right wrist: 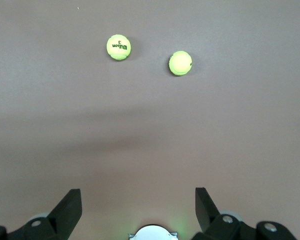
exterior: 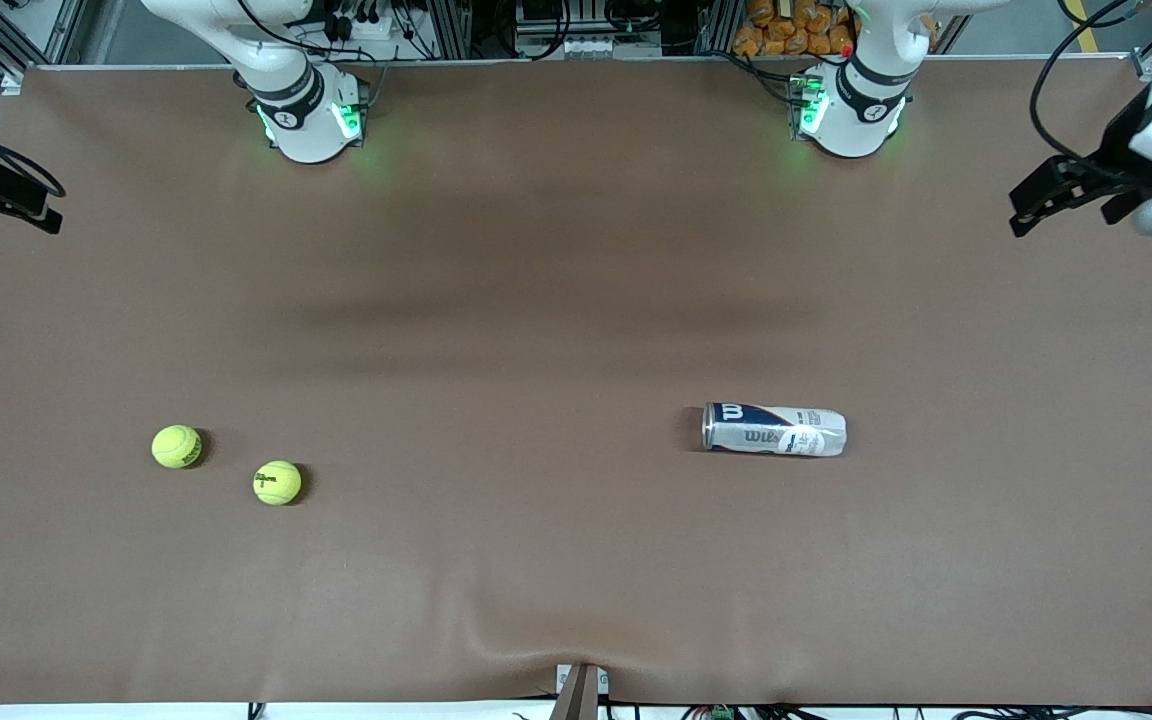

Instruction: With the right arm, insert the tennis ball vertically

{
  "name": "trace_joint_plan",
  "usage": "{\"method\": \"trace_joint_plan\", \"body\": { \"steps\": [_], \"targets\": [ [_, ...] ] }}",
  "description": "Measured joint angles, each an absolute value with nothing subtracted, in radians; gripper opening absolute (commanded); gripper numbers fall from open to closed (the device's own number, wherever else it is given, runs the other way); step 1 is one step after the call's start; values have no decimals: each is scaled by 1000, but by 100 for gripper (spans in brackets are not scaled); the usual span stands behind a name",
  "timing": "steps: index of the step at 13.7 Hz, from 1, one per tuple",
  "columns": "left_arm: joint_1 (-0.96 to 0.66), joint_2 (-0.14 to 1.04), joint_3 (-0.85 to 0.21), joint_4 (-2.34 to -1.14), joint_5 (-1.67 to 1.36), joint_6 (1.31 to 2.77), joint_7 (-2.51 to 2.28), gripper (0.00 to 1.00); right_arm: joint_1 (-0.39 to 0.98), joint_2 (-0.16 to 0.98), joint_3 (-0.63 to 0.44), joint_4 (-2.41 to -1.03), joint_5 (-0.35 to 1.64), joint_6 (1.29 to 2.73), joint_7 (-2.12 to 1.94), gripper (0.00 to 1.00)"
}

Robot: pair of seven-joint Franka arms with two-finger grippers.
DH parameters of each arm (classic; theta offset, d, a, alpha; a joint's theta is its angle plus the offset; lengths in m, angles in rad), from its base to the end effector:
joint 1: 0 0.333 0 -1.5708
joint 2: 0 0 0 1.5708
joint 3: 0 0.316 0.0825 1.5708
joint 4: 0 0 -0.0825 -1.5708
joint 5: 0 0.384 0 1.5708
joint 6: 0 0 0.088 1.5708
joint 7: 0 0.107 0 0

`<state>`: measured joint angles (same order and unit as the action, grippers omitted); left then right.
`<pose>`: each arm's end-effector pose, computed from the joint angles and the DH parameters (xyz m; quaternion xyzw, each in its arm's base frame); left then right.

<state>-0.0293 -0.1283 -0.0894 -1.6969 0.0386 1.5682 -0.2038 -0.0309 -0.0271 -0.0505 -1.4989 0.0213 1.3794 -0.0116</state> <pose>0.5098 -0.0597 0.6331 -0.9988 -0.0429 -0.0036 0.0248 0.5241 -0.0406 0.6565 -0.9983 0.0333 0.0456 0.0134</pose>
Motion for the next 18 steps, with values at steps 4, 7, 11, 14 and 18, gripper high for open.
{"method": "trace_joint_plan", "body": {
  "steps": [4,7,11,14,18],
  "targets": [
    [-32,-52,-171,-1698,42,1569,-113,100,-31,-18,-51,-1499,21,1379,-12,100],
    [-36,22,-289,-1698,127,1581,-108,100,-31,-16,-51,-1499,21,1378,-12,100],
    [-56,152,-436,-1700,244,1614,-108,100,-27,31,-48,-1504,35,1379,-14,100],
    [-116,258,-470,-1701,333,1646,-104,100,6,154,-46,-1505,91,1386,-15,100],
    [-202,402,-473,-1702,474,1671,-92,100,42,272,-46,-1486,97,1447,-22,100]
  ]
}}
